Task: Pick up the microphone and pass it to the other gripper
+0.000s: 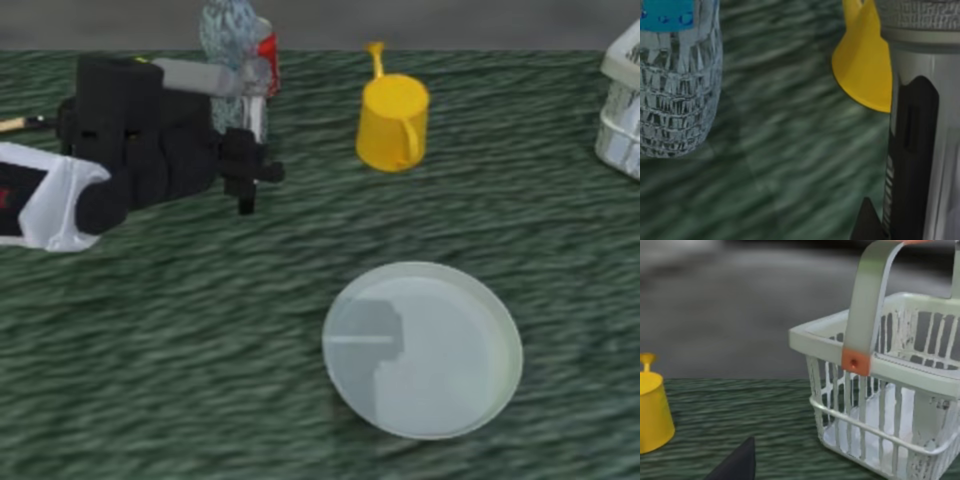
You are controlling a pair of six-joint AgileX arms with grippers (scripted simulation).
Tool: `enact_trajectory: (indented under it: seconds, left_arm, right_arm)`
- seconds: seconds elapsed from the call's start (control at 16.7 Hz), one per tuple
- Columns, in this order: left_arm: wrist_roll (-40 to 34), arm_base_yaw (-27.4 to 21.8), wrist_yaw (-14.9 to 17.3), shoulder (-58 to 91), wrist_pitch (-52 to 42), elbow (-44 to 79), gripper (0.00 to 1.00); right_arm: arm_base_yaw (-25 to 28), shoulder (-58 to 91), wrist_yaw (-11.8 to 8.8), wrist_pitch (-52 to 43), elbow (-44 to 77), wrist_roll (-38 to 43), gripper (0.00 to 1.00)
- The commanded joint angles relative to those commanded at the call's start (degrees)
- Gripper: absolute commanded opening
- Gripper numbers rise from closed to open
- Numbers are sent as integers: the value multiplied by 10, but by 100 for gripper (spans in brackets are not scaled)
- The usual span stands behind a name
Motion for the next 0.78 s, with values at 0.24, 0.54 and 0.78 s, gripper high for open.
enact_trajectory:
  seconds: [0.24, 0.54, 0.78]
  left_arm:
    - [39, 7, 63, -52, 187, -51, 0]
    - [70, 14, 108, -103, 301, -86, 0]
    - [72, 14, 110, -105, 305, -88, 0]
  right_arm:
    - [0, 0, 0, 0, 0, 0, 100]
    - [0, 0, 0, 0, 0, 0, 100]
    - [0, 0, 0, 0, 0, 0, 100]
